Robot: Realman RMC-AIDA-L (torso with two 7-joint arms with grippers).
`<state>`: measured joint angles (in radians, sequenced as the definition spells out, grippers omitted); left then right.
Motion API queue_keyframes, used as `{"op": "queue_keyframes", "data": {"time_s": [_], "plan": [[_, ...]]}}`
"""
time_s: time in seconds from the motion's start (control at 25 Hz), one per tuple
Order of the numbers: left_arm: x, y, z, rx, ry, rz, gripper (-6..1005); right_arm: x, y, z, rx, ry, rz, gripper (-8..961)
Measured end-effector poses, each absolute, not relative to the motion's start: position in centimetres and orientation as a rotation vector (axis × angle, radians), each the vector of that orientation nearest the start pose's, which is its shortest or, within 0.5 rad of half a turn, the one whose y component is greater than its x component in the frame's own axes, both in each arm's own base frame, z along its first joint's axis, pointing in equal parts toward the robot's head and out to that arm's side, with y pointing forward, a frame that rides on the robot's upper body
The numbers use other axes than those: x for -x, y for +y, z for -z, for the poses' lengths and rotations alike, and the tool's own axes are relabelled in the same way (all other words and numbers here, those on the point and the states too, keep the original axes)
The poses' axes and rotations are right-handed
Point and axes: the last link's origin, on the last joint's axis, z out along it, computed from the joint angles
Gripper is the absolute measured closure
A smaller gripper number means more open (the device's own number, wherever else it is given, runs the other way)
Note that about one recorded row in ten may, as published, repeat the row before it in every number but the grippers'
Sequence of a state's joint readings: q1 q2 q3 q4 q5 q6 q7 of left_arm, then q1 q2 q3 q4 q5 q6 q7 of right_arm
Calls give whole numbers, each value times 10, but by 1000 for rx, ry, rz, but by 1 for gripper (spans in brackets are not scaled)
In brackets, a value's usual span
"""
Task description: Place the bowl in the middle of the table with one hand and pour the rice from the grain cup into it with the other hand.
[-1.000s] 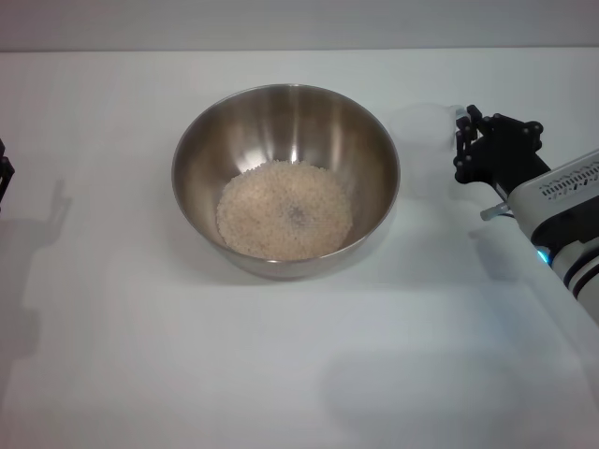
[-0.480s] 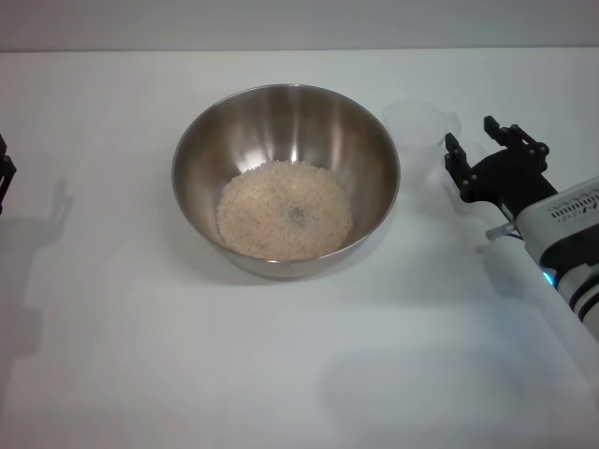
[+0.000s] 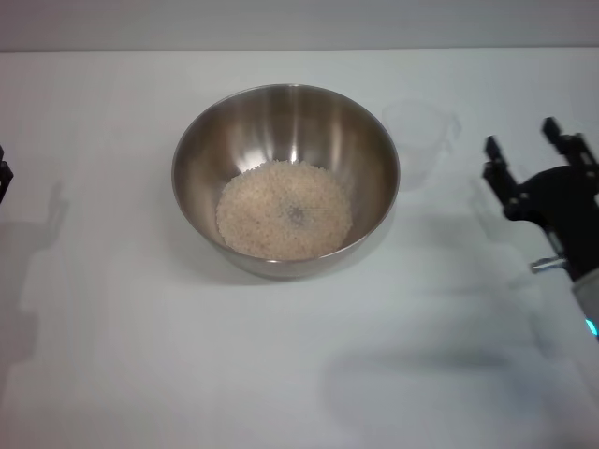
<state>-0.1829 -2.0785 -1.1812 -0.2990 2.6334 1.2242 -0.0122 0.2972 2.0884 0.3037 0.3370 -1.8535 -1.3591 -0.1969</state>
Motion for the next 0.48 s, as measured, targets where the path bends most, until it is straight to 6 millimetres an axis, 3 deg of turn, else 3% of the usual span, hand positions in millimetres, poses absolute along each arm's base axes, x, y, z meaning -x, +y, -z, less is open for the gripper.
{"op": "queue_keyframes", "data": {"time_s": [0.16,0.48], "plan": [[364,268,-4,1489,-472,574,187,-314,249,33,1520,326,-700,256],[368,265,-5,1484,-478,567,187,-330,239,5,1361,366,-748,203]]}}
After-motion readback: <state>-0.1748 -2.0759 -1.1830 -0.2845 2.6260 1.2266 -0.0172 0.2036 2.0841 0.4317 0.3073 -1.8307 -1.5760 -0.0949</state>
